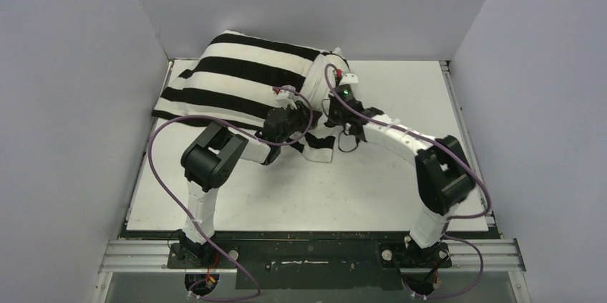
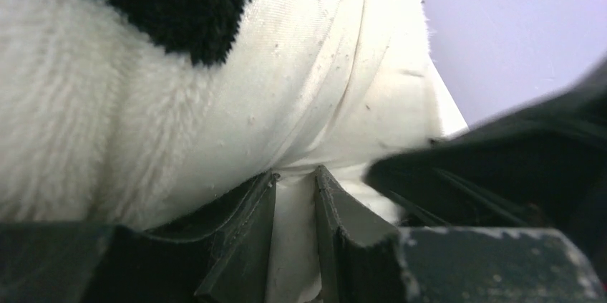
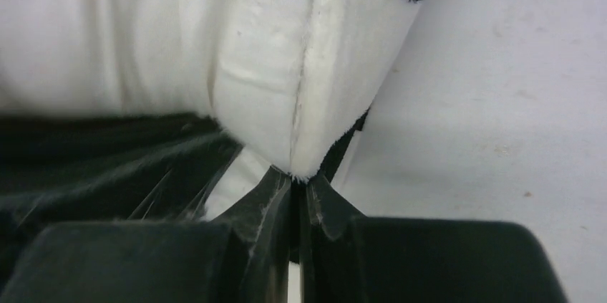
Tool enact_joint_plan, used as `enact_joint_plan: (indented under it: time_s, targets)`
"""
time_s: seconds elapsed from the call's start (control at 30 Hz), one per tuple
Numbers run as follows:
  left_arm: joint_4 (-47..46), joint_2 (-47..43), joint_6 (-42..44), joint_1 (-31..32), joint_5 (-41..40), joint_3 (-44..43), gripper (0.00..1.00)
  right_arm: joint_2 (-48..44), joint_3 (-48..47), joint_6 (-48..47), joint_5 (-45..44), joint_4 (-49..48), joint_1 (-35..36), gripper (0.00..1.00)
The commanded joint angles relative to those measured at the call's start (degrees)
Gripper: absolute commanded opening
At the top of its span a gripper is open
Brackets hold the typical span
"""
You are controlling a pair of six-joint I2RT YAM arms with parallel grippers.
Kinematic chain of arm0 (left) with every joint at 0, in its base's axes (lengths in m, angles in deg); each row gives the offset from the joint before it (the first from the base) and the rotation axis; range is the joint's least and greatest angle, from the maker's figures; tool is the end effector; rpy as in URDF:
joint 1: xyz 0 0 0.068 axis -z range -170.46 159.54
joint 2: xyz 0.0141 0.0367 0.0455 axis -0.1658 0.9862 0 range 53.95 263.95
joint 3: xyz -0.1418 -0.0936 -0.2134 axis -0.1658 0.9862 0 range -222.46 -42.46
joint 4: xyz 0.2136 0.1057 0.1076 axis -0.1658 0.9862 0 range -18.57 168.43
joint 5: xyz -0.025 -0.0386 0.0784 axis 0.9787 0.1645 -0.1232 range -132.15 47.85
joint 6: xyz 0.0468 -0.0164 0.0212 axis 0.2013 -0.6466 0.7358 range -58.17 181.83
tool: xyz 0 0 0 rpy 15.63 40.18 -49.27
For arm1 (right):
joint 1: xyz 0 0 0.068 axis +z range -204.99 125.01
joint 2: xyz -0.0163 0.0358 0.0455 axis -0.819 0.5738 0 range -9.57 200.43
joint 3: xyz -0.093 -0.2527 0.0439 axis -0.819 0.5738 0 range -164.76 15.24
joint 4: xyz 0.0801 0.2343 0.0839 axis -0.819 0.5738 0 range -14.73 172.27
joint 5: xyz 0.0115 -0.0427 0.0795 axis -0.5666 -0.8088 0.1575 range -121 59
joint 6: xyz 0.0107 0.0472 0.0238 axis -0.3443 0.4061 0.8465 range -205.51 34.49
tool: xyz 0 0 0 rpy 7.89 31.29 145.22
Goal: Put the pillow into the pillowcase
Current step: Stuff the pillow into the pillowcase.
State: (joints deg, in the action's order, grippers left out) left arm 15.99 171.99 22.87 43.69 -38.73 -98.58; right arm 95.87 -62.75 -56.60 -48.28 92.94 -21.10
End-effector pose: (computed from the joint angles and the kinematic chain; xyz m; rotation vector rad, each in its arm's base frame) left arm 0.3473 -0.2382 0.1461 -0.0274 1.7868 -0.9928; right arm 0.3476 0.2206 0.2317 0.0448 2.3219 0.1978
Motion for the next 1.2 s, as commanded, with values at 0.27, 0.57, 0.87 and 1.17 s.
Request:
enact_joint_plan:
  time_s: [0.27, 0.57, 0.87, 1.17]
  targets:
    - [2.2, 6.6, -3.3, -1.1, -1.0, -2.1, 0.26, -22.6, 29.3, 11.8, 69.4, -64.5, -6.3, 0.0]
    - [2.8, 10.9, -1.9, 0.4, -3.0, -0.5, 0.26, -29.0, 25.1, 13.5, 77.3, -68.2, -7.1, 0.0]
    - [4.8, -3.0, 0.8, 0.7, 1.8, 8.1, 0.27, -24.8, 38.2, 37.9, 62.1, -94.1, -15.9, 0.0]
    - [14.3, -20.0, -0.9, 2.2, 31.9, 12.5, 0.49, -17.4, 41.3, 43.5, 71.8, -104.0, -23.0, 0.0]
